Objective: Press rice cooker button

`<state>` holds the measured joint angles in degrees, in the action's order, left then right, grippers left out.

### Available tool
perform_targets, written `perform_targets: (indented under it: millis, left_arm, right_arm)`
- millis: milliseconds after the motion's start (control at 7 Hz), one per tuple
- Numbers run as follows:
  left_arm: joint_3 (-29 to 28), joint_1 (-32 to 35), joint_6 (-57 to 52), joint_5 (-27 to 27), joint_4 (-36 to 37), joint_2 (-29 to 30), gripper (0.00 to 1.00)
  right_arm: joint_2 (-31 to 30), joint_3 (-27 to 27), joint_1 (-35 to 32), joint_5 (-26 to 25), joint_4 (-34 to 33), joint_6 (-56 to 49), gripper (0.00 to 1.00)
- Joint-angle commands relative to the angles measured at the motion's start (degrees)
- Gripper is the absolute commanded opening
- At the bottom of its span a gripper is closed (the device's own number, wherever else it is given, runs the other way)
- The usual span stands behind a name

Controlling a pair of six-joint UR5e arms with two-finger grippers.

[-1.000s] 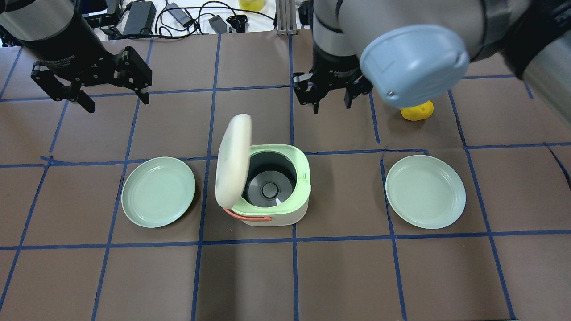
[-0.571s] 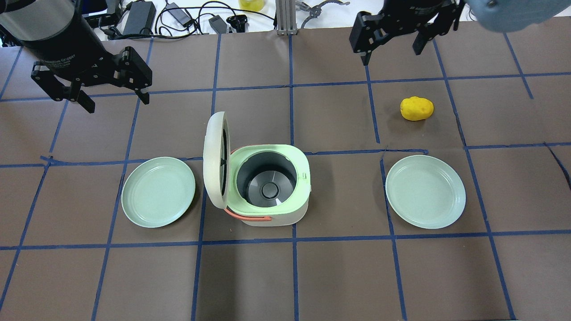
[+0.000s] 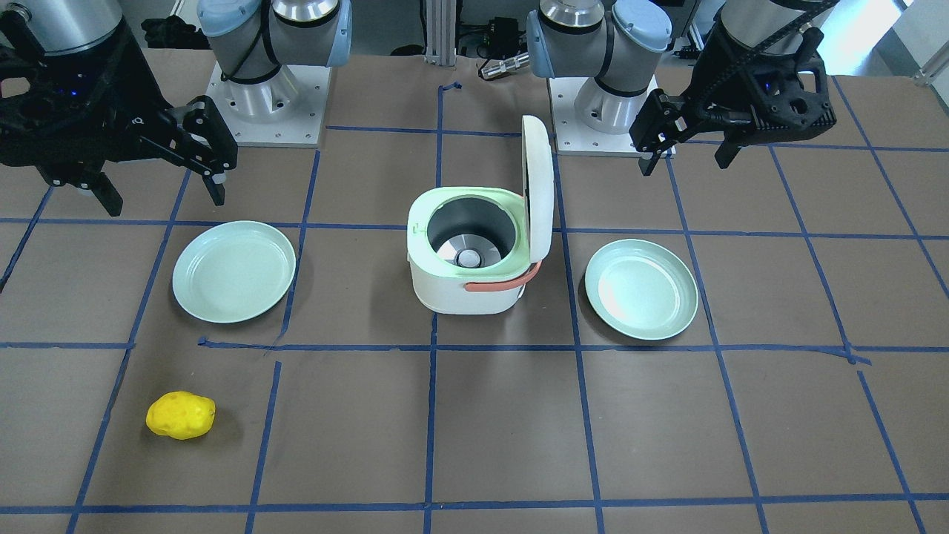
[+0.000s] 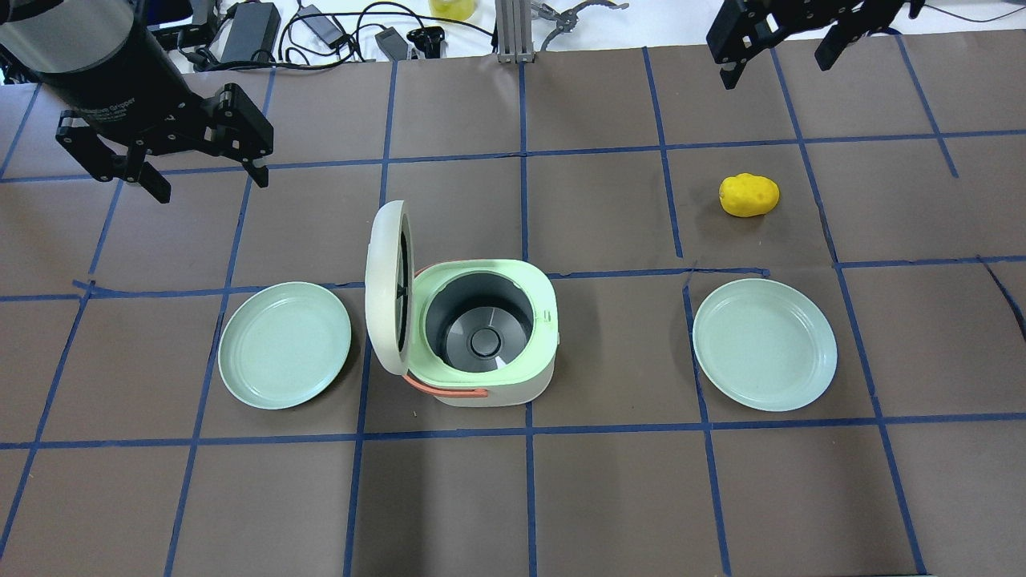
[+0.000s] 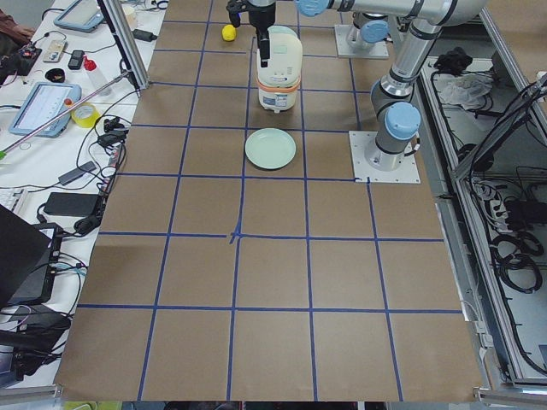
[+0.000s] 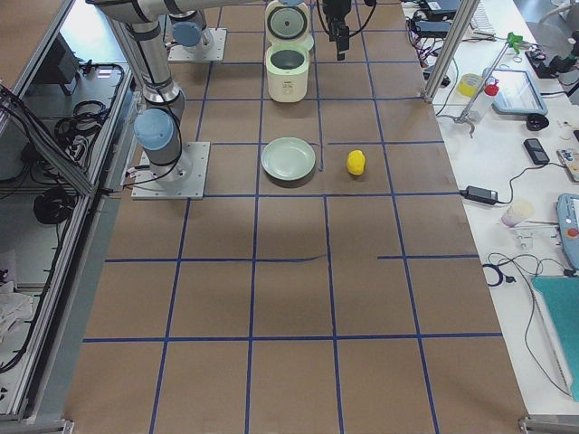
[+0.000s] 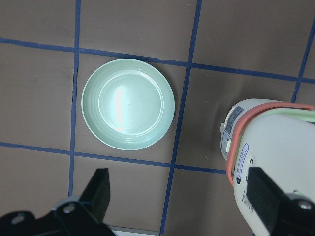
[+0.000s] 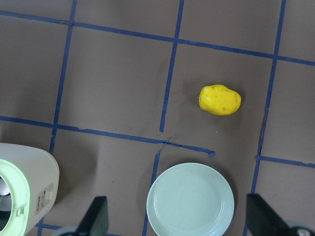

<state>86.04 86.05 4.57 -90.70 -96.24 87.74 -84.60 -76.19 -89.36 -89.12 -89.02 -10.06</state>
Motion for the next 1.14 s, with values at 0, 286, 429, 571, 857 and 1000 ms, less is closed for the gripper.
perform_targets:
  millis: [0, 286, 429, 571, 857, 1000]
  left_arm:
    - [0.0, 0.0, 0.0, 0.0, 0.0, -0.03, 1.0]
    - [0.0, 0.0, 0.0, 0.0, 0.0, -0.03, 1.0]
    - [0.0, 0.0, 0.0, 0.0, 0.0, -0.03, 1.0]
    - [0.0, 0.0, 0.0, 0.0, 0.0, -0.03, 1.0]
    - [0.0, 0.0, 0.0, 0.0, 0.0, -0.03, 1.0]
    - [0.0, 0.0, 0.0, 0.0, -0.09, -0.03, 1.0]
  right_arm:
    - [-0.04, -0.01, 0.06, 1.24, -0.01, 4.05, 1.0]
    - [-0.22, 0.08, -0.03, 1.06, 0.17, 8.64, 1.0]
    - [-0.22, -0.01, -0.03, 0.79, 0.17, 8.65, 1.0]
    - [-0.3, 0.08, -0.03, -0.43, 0.17, 8.57, 1.0]
    - [-0.39, -0.18, -0.29, 0.0, -0.01, 8.56, 1.0]
    - [-0.39, -0.36, -0.12, 0.26, -0.01, 8.56, 1.0]
